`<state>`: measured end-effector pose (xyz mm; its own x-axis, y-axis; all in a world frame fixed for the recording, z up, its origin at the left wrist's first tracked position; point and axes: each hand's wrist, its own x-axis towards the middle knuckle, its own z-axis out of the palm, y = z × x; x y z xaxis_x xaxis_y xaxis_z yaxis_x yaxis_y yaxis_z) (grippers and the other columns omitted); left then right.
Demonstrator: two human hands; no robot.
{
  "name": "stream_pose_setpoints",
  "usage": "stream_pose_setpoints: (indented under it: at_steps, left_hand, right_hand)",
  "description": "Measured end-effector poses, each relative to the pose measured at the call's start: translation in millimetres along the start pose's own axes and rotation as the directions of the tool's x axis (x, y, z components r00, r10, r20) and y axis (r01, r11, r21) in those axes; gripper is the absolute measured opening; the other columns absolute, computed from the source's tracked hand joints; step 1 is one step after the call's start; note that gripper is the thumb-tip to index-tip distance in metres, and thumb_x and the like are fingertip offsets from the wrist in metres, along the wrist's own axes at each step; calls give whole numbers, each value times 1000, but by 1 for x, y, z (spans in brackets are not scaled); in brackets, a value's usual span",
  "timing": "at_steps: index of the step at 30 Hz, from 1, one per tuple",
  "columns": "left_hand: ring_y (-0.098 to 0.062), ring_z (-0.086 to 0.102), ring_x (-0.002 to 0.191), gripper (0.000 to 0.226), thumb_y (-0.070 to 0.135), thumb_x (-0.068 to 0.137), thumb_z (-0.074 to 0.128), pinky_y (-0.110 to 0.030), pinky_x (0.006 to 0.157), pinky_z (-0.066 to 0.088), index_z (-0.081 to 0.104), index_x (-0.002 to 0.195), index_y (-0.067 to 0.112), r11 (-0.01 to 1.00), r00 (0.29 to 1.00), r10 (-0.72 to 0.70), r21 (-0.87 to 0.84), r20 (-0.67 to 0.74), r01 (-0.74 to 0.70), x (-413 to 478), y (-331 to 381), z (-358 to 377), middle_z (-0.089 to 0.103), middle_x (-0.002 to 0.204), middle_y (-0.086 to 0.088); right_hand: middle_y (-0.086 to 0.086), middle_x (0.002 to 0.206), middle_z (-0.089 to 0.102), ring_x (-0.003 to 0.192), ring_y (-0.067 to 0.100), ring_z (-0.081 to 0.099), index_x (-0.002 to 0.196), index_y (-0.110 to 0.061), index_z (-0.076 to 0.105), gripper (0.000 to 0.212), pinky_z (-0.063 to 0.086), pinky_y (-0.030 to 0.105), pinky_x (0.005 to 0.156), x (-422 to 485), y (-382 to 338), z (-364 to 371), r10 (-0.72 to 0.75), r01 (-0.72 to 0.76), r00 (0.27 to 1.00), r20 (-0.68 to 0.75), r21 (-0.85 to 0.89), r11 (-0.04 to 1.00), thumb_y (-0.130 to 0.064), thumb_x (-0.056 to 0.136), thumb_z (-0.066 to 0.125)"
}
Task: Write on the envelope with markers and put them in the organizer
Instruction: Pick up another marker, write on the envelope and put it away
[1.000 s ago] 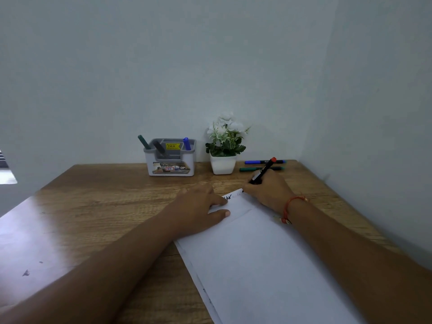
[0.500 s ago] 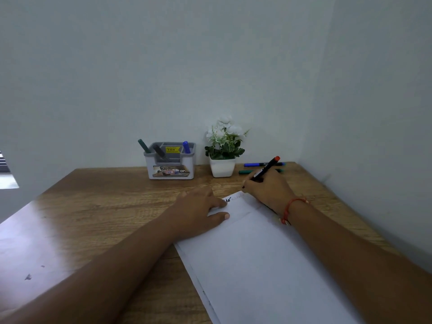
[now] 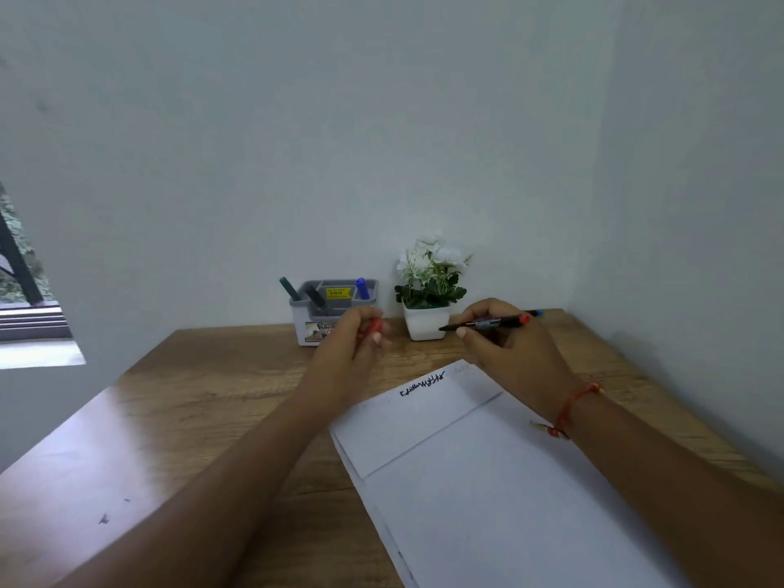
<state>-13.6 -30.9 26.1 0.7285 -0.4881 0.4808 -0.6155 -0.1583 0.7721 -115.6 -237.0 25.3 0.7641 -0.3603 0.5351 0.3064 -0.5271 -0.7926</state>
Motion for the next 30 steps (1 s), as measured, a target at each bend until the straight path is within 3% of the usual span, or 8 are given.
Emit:
stream_pose_setpoints:
  at_steps: [2, 5, 8, 12, 18, 23, 30]
  left_hand:
    - [-9, 69, 100, 25, 8, 99, 52, -31, 93, 54, 52, 122, 19, 980, 998, -62, -187, -1, 61, -1, 3, 0, 66, 111, -2]
    - [-11, 70, 102, 30, 7, 95, 58, -31, 92, 55, 52, 122, 18, 943, 994, -106, -316, 6, 103, -1, 7, 0, 67, 115, -7]
    - [-16, 71, 102, 30, 7, 95, 59, -35, 92, 56, 55, 123, 15, 922, 992, -122, -370, 6, 116, -2, 9, -1, 65, 115, -13]
    - [-21, 72, 98, 24, 6, 97, 55, -31, 84, 59, 55, 121, 9, 856, 982, -191, -489, -1, 166, -3, 12, -2, 66, 110, -18]
    - [-29, 73, 95, 22, 12, 99, 54, -33, 74, 61, 50, 117, 1, 620, 918, -396, -737, 4, 270, 0, 15, -7, 70, 101, -23]
    - [-26, 74, 88, 23, 15, 98, 56, -27, 63, 60, 54, 112, -3, 449, 864, -501, -837, 54, 313, 1, 14, -10, 70, 97, -25]
    - [-22, 71, 77, 19, 15, 97, 58, -29, 65, 62, 60, 89, -2, 394, 835, -542, -847, 99, 357, 0, 14, -8, 68, 87, -21]
  right_hand:
    - [-1, 78, 69, 74, 22, 63, 93, -27, 74, 11, 53, 43, 68, -4, -3, 1, -33, 30, 999, 42, 76, 997, -28, 89, 64]
    - [4, 81, 72, 77, 25, 66, 97, -29, 75, 17, 54, 43, 71, -8, -8, 2, -80, 77, 994, 68, 47, 996, -29, 91, 59]
    - [-1, 81, 73, 74, 16, 66, 100, -26, 75, 17, 52, 31, 67, -10, -13, 4, -161, 166, 983, 82, -60, 984, -16, 94, 63]
    - [-4, 93, 75, 90, 7, 71, 106, -19, 70, 20, 51, 16, 79, -13, -15, 6, -190, 198, 973, 128, -48, 979, -6, 92, 66]
    - [-10, 92, 76, 86, 4, 72, 107, -20, 72, 25, 51, 11, 76, -18, -24, 9, -302, 325, 935, 185, -109, 939, -4, 88, 69]
    - [-12, 94, 76, 83, 8, 73, 110, -27, 70, 25, 59, 26, 73, -22, -30, 13, -327, 359, 921, 211, -138, 923, -13, 89, 68]
    - [-12, 94, 76, 84, 6, 73, 111, -25, 72, 25, 59, 32, 72, -25, -31, 16, -363, 394, 910, 198, -151, 906, -21, 88, 67]
